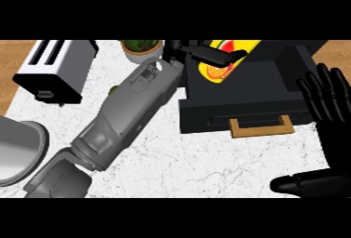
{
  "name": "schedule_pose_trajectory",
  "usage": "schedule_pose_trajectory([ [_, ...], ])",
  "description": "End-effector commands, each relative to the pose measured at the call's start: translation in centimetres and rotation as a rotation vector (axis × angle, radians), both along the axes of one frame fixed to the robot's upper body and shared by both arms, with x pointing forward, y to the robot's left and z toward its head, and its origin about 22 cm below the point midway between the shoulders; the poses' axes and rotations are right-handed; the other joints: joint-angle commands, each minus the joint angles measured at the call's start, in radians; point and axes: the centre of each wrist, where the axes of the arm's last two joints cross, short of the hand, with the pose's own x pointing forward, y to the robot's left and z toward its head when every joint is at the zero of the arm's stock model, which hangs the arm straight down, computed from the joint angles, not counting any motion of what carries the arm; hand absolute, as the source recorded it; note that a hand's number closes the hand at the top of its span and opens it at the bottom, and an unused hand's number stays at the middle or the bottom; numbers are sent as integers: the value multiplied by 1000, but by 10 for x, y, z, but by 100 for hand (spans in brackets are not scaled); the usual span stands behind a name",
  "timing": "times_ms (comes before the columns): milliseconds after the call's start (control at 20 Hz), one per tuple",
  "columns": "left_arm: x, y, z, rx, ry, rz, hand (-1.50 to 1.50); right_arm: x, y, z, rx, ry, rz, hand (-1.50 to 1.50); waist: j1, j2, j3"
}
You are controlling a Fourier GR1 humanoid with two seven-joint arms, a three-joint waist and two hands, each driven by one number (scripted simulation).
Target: Pick up the cup, place it into the drawer and close the drawer
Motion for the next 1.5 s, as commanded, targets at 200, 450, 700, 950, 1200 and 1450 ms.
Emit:
schedule_pose_trajectory([
  [200, -2, -4, -15, 118, 15, 28, 150, 12, 15, 5, 0, -24, 59, -150, -38, 12, 1],
  [450, -5, -5, -26, 227, 8, 45, -150, 16, 14, -3, 6, -15, 45, -150, -31, 10, 1],
  [700, -9, -11, -22, 137, 28, 45, -150, 7, 18, 9, 35, -33, 64, -150, -47, 10, 0],
  [950, -9, -12, -17, 16, -22, -21, -150, 11, 8, 4, 65, -23, 90, -150, -25, 8, 0],
  [1200, -13, -22, 6, -132, -62, -81, -150, 7, 8, 15, 88, -2, 116, -150, 7, -3, -1],
  [1450, -17, -18, 2, -188, -13, -79, -150, 2, -26, 16, 26, -1, 111, 150, 53, -14, -1],
])
